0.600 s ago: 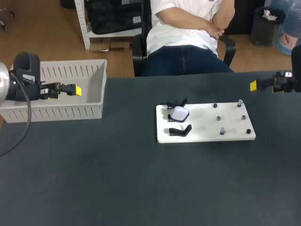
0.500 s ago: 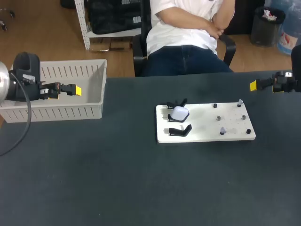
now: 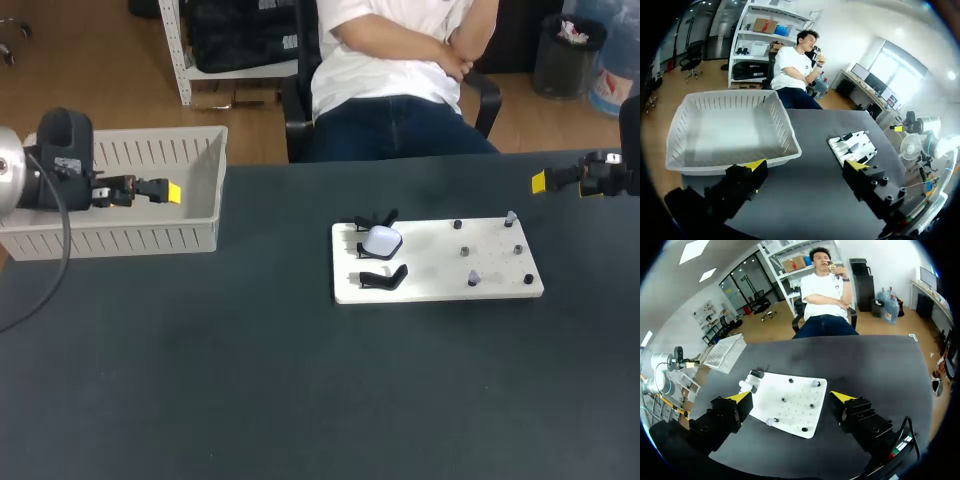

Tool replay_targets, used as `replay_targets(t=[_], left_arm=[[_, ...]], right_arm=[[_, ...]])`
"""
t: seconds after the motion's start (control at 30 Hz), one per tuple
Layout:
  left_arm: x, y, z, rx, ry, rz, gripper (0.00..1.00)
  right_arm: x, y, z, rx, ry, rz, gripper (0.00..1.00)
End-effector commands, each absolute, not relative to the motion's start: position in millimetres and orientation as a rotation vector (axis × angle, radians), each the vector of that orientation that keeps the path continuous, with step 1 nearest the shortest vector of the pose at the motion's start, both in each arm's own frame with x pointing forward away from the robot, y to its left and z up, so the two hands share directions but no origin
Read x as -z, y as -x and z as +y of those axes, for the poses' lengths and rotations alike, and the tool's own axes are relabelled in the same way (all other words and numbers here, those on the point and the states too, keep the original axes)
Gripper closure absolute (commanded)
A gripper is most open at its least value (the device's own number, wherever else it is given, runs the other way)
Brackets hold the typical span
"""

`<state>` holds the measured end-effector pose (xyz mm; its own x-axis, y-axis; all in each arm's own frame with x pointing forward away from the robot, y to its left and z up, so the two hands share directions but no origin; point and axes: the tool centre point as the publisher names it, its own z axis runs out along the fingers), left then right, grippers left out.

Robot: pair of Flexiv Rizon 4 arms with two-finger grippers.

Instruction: Pick up each earbud case from the left stands, insert the matching earbuds, close the lid, and place the case in the box.

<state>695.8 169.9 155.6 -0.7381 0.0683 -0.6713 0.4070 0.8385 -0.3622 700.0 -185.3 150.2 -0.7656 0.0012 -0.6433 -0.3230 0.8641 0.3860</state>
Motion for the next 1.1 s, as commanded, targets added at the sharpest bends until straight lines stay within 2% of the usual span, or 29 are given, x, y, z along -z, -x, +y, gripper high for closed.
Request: replay_targets(t=[0.03,0.17,0.33,0.53,1.1], left_arm=[[-157.5,-686.7,170.7,0.915,-0.783,1.932,0.00],[-158.8,-683.4,169.5,1.130,-0.990,1.675,0.00],[-162.4,-675.4,161.8,1.115,-1.127,1.542,0.00],[-163.9,-655.5,156.3,1.087,-1.200,1.464,0.00],[-161.9,-653.3,149.5,1.019,-1.231,1.495,0.00]], right_arm=[[-150.0,-700.2,-185.6,-0.641,0.233,2.372,0.00],[-150.0,-700.2,-185.6,-0.641,0.233,2.372,0.00],[-150.0,-700.2,-185.6,-0.641,0.233,2.372,0.00],[-150.0,-700.2,-185.6,-0.641,0.233,2.372,0.00],[-150.0,-700.2,-185.6,-0.641,0.233,2.372,0.00]])
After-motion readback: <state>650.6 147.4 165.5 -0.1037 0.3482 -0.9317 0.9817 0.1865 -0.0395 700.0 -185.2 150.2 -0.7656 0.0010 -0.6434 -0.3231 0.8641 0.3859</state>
